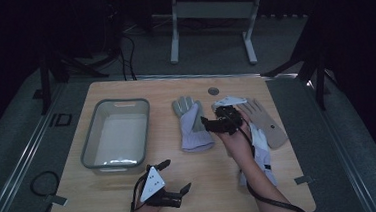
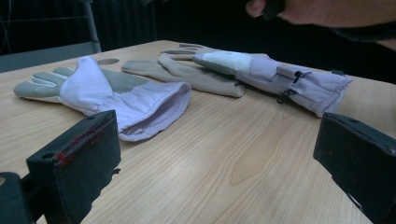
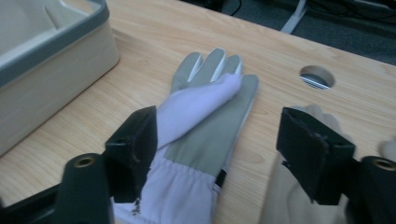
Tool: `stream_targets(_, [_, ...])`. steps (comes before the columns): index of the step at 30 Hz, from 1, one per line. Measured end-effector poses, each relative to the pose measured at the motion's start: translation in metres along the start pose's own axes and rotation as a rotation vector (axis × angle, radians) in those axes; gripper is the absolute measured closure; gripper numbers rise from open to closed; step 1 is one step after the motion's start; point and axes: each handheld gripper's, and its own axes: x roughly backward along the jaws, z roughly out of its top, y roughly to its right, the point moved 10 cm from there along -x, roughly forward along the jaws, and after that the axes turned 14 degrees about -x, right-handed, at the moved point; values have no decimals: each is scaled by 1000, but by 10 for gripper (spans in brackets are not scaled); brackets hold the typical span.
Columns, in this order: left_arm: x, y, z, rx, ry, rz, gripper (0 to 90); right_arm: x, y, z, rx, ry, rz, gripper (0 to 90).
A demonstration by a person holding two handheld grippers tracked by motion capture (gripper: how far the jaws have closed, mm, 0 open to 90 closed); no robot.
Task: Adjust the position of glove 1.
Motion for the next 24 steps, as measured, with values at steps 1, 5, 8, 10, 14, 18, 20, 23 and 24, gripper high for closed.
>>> stream_targets(1, [0, 0, 0, -1, 1, 0, 7, 0, 0, 0, 0, 0, 0, 294])
stream_targets(5, [0, 0, 0, 0, 2, -3, 7, -19, -6, -4, 26, -33, 2, 345])
stream_targets(8, [0, 0, 0, 2, 2, -5, 7, -37, -10, -8, 51, -75, 17, 400])
stream_targets(10, [0, 0, 0, 2, 2, -5, 7, -44, -10, -10, 62, -99, 18, 414])
stream_targets(14, [0, 0, 0, 5, 2, -7, 7, -59, -9, -16, 69, -132, 36, 436])
stream_targets(18, [0, 0, 0, 4, 2, -7, 7, -73, -4, -22, 50, -159, 37, 465])
stream_targets(20, [0, 0, 0, 7, 2, -9, 7, -79, -1, -24, 48, -173, 29, 475])
stream_targets(23, [0, 0, 0, 8, 2, -9, 7, -87, 3, -28, 33, -189, 22, 482])
stream_targets(24, [0, 0, 0, 13, 3, -11, 7, -93, 6, -33, 24, -210, 1, 495])
